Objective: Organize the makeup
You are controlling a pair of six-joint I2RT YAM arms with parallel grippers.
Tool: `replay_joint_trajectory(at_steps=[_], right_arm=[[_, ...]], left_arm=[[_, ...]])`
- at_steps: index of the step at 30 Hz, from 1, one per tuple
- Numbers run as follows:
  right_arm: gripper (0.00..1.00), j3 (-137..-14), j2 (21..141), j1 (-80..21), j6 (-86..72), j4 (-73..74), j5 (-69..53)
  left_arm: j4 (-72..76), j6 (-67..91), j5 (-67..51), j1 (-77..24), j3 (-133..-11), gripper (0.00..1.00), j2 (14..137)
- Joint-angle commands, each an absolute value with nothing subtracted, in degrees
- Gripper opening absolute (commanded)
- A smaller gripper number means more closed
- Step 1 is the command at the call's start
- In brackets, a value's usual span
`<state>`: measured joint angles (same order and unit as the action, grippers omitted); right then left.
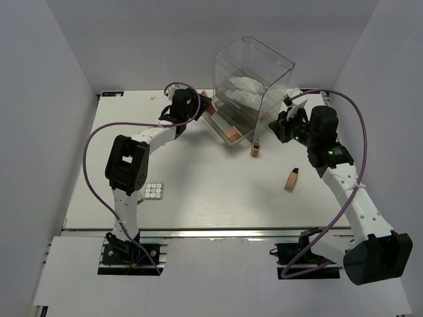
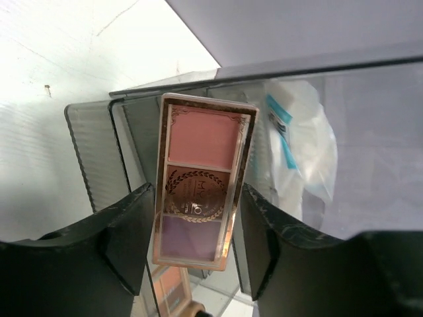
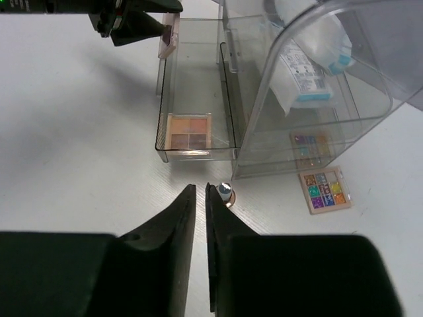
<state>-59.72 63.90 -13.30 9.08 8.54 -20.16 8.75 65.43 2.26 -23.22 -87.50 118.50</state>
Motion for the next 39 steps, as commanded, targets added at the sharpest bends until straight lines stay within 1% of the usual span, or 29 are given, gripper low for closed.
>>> replay_joint_trajectory(at_steps=[1,2,3,7,9,11,12,14,15,17,18,19,21,22,23,24,25,26,28,29,30,32,34,37,39], right_arm=[[0.20,-58.89,62.40,-11.87,8.44,6.33,-19.25],[0.24,-58.80,62.32,-11.69,8.52,6.42,-19.34],[0.30,-58.45,62.31,-11.43,8.44,6.50,-19.42],[0.34,-58.10,62.49,-10.28,7.91,6.77,-19.51],[0.40,-58.10,62.67,-10.02,7.91,6.77,-19.42],[0.42,-58.27,63.01,-9.32,8.00,6.94,-18.99],[0.49,-58.36,63.19,-9.06,8.09,7.03,-18.46],[0.56,-58.45,64.33,-7.57,7.74,7.56,-16.54],[0.60,-58.53,65.12,-6.78,7.47,7.99,-16.52],[0.61,-60.02,68.53,-3.35,6.51,11.05,-17.31],[0.61,-60.64,69.86,-2.38,6.16,12.21,-17.84],[0.61,-61.43,71.27,-0.72,5.80,13.35,-18.36],[0.64,-63.89,75.66,-0.62,6.32,16.60,-19.51],[0.66,-64.77,77.41,0.95,7.55,17.83,-20.03],[0.71,-67.12,80.82,1.05,10.26,20.37,-21.43],[0.73,-68.28,82.51,1.23,11.33,21.26,-21.79],[0.76,-69.42,86.27,1.75,12.29,21.88,-22.93],[0.82,-70.83,88.40,2.19,13.09,22.58,-23.72],[0.88,-76.01,92.70,3.59,15.90,25.13,-25.30],[0.89,-77.85,97.16,4.04,17.21,25.83,-27.05],[0.89,-81.44,99.12,4.39,18.79,27.58,-27.85],[0.89,-84.10,104.64,5.18,25.90,28.21,-29.87],[0.89,-87.95,107.74,5.27,35.45,30.22,-30.06],[0.89,-90.78,113.18,5.27,44.00,29.71,-29.27],[0.89,-92.28,115.30,5.19,45.52,29.01,-28.13]], left_arm=[[8.00,68.55,4.05,-23.55,-92.54,0.65,119.44],[8.09,68.64,3.52,-23.55,-93.16,0.65,120.49],[8.17,68.73,3.34,-23.73,-93.86,0.66,120.93],[7.39,68.64,2.20,-23.73,-98.07,0.66,123.04],[6.16,68.73,1.85,-23.73,-99.14,0.67,123.84],[6.06,68.64,1.76,-23.73,-98.88,0.69,123.75],[6.50,68.56,1.93,-23.73,-98.44,0.69,123.14],[7.29,68.20,2.28,-23.73,-97.21,0.68,121.82],[8.25,67.42,2.98,-23.73,-95.81,0.64,120.34],[8.70,65.66,3.60,-23.47,-94.58,0.59,118.40],[9.22,63.48,3.78,-23.21,-93.18,0.46,116.21],[9.40,62.67,3.61,-22.86,-92.21,0.39,114.89],[11.15,60.83,2.82,-21.28,-89.23,0.31,111.81],[11.77,60.21,1.94,-20.57,-85.55,0.31,108.23],[12.39,59.42,1.15,-19.00,-83.52,0.31,106.37],[13.18,57.76,0.19,-18.03,-81.67,0.33,104.43],[13.10,56.79,-2.26,-16.02,-78.00,0.41,100.41],[12.57,55.82,-2.81,-15.04,-76.31,0.47,98.28],[10.11,52.48,-3.60,-12.93,-71.05,0.61,94.07],[9.24,51.08,-4.21,-10.92,-69.28,0.63,89.69],[7.14,48.28,-4.31,-9.94,-67.52,0.67,87.39],[3.80,44.50,-3.26,-7.57,-62.70,0.73,81.08],[1.77,42.55,-2.11,-6.60,-59.78,0.75,77.10],[-2.10,39.99,0.77,-5.71,-54.15,0.78,70.33],[-4.12,39.64,3.15,-5.63,-50.37,0.79,66.21]])
